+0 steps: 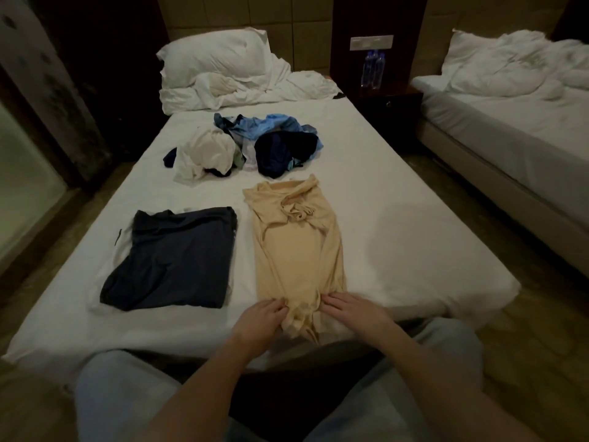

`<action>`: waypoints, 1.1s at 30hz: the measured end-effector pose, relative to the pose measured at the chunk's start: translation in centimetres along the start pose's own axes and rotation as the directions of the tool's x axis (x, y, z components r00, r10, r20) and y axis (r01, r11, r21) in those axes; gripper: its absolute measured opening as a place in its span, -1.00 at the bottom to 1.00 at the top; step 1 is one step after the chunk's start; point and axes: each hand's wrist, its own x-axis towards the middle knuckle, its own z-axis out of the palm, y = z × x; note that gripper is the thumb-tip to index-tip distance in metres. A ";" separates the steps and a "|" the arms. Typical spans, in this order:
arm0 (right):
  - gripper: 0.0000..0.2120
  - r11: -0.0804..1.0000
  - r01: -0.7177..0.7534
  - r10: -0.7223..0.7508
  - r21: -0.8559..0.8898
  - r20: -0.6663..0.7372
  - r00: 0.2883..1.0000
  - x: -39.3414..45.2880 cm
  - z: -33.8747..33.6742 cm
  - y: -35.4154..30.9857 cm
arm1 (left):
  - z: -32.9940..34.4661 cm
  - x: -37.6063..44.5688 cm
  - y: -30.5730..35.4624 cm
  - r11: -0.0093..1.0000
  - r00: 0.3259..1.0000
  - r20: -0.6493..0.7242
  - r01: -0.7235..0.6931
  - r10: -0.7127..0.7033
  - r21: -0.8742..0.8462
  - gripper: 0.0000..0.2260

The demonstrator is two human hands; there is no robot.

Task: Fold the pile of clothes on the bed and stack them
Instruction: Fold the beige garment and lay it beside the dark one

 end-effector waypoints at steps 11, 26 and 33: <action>-0.78 0.588 -0.300 0.534 0.751 -0.082 0.841 3.5 -2.6 1.2 | -3.7 1.7 -2.6 0.309 0.814 0.078 0.305 -0.576 -0.901 -0.94; -0.68 0.253 -0.098 0.823 0.962 -0.161 0.544 18.8 -15.1 11.7 | -14.0 16.4 -14.8 -0.128 0.613 0.127 0.042 -0.780 -0.991 -0.81; -0.62 0.284 -0.306 0.812 0.909 -0.058 0.581 28.0 -12.0 19.0 | -10.7 25.1 -21.5 -0.060 0.528 0.117 0.123 -0.841 -0.991 -0.72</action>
